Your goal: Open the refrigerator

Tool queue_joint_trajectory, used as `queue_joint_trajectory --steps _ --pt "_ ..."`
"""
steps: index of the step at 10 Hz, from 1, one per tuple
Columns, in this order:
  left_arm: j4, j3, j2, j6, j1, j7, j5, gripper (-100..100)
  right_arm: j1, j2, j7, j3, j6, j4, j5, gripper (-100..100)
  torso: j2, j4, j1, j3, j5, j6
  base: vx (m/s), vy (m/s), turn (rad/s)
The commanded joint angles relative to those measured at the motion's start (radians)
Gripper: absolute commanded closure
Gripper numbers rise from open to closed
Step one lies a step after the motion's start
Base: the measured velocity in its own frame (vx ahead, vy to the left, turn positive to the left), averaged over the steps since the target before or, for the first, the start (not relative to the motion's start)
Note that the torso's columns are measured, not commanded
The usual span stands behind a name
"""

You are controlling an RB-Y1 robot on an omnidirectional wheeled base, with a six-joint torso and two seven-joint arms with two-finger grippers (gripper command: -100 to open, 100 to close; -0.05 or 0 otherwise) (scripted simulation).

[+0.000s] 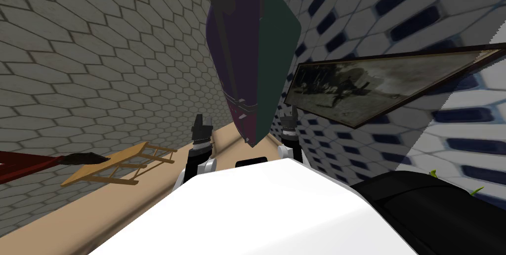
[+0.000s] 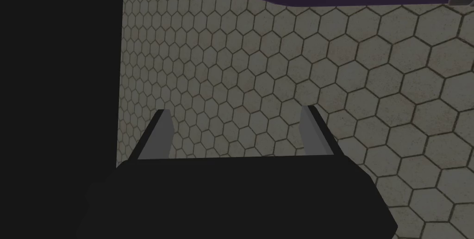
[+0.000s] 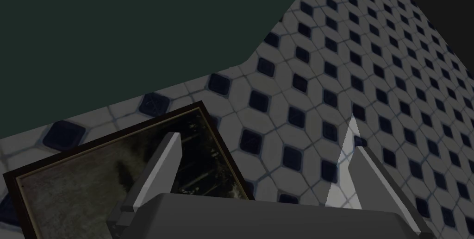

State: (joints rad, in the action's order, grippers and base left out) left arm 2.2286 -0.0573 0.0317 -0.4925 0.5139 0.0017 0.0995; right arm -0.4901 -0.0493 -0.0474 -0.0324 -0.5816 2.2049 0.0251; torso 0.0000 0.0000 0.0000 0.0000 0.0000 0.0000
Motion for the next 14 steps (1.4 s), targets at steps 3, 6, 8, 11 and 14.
queue_joint_trajectory --steps 3,6,8,11,14 --pt "0.000 0.000 0.000 0.000 0.000 0.000 0.000 0 0.000 0.000 0.000 0.000 0.000 0.000 0.000 0 0.175 0.176 0.000 -0.351 0.000 0.000 0.000 0.000 0.000" --pt "0.000 0.000 0.000 0.000 0.000 0.000 0.000 0 0.000 0.000 0.000 0.000 0.000 0.000 0.000 0 0.396 0.396 0.000 -0.792 0.000 0.000 0.000 0.000 0.000" --pt "0.000 0.000 0.000 0.000 0.000 0.000 0.000 0 0.000 0.000 0.000 0.000 0.000 0.000 0.000 0 0.544 0.544 0.000 -1.087 0.000 0.000 0.000 0.000 0.000" --pt "-0.022 0.013 0.053 0.026 -0.039 -0.004 -0.001 -100 0.000 0.000 0.000 0.000 0.000 0.000 0.000 0 0.725 0.724 -0.001 -1.451 0.000 0.000 -0.001 -0.020 0.023" --pt "-0.055 0.035 0.086 0.068 -0.103 -0.009 -0.001 -100 0.000 0.000 0.000 0.000 0.000 0.000 0.000 0 0.738 0.738 -0.001 -1.476 0.000 0.000 -0.009 -0.049 0.034"
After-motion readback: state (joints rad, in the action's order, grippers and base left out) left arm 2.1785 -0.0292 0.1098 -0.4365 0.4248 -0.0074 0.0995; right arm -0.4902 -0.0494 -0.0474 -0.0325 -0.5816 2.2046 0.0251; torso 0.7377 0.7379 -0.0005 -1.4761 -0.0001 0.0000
